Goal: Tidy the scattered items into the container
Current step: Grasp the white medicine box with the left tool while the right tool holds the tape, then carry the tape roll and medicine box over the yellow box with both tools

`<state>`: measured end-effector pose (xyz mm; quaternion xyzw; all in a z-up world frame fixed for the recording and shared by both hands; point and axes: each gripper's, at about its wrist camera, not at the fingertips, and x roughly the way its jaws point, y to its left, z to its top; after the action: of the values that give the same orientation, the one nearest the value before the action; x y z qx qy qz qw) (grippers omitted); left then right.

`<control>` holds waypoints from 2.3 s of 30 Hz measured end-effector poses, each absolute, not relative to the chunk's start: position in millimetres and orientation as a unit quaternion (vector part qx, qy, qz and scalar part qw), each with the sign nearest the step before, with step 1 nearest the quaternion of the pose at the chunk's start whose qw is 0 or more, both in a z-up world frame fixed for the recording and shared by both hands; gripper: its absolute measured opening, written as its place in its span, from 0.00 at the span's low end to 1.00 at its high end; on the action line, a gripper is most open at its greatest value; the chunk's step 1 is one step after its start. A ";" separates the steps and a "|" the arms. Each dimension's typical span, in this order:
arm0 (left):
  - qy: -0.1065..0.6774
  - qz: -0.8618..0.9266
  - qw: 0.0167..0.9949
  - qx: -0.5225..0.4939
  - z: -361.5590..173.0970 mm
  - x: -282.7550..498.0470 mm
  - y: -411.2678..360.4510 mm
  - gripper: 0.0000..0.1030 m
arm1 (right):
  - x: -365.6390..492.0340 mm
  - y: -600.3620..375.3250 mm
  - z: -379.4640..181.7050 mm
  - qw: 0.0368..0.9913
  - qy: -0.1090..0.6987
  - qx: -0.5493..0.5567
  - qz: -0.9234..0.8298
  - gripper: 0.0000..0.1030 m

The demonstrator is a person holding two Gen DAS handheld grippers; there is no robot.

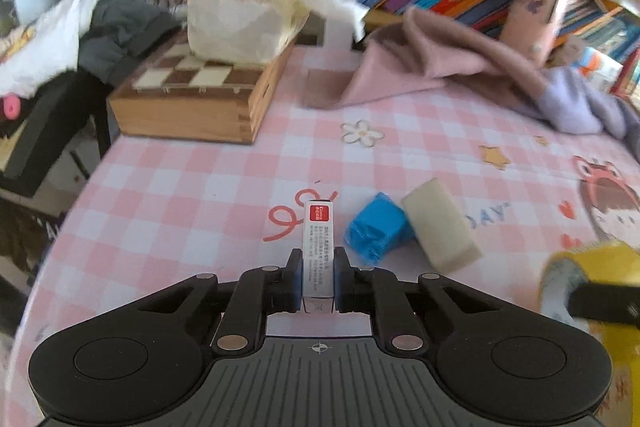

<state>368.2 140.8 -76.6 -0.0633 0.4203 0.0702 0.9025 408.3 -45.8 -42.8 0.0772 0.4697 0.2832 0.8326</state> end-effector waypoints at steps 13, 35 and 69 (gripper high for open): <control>0.399 0.037 0.904 -0.150 -30.4 274.7 146.7 0.13 | 363.3 -50.7 -24.7 0.821 0.473 0.063 0.314 0.32; 0.353 -0.053 0.915 -0.187 6.6 152.2 129.6 0.13 | 238.8 -84.9 14.5 0.833 0.445 0.110 0.309 0.31; 0.387 -0.243 0.875 -0.158 -5.2 41.8 37.6 0.13 | 34.1 -198.6 11.0 0.869 0.436 0.182 0.148 0.31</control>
<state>41.8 37.6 -5.2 -0.1584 0.3873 -0.2429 0.8752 34.1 -198.6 11.0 0.1821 0.4362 0.1485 0.8686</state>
